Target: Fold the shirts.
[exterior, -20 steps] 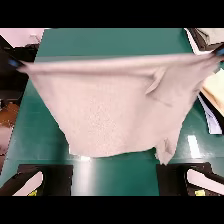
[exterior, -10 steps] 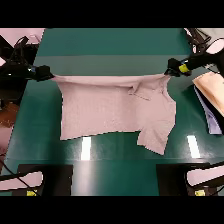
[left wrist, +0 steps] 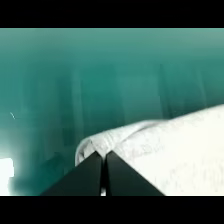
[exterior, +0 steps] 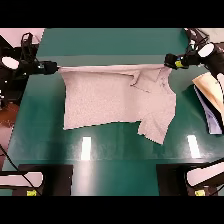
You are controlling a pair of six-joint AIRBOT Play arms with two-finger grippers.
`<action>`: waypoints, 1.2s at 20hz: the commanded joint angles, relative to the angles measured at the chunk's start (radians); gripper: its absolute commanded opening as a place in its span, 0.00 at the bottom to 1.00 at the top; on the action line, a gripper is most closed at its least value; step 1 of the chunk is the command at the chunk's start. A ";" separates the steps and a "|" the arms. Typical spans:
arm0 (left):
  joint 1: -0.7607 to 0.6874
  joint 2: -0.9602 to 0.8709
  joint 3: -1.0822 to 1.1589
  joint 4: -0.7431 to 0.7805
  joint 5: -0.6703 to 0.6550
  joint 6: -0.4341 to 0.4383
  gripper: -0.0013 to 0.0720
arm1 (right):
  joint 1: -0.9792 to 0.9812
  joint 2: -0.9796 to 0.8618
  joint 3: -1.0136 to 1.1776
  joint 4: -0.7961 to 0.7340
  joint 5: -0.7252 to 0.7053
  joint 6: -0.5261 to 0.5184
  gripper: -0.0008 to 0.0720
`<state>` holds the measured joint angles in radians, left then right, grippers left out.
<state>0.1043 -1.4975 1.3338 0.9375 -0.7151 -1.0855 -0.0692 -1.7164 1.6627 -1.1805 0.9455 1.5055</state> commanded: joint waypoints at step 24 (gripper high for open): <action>0.057 -0.003 -0.001 0.191 -0.649 -0.175 0.77 | -0.023 0.086 0.000 -0.102 0.651 -0.016 0.58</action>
<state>0.1291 -1.5433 1.3437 1.1233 -1.2648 -1.2552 -0.0727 -1.6691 1.6627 -1.3514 1.5223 1.5185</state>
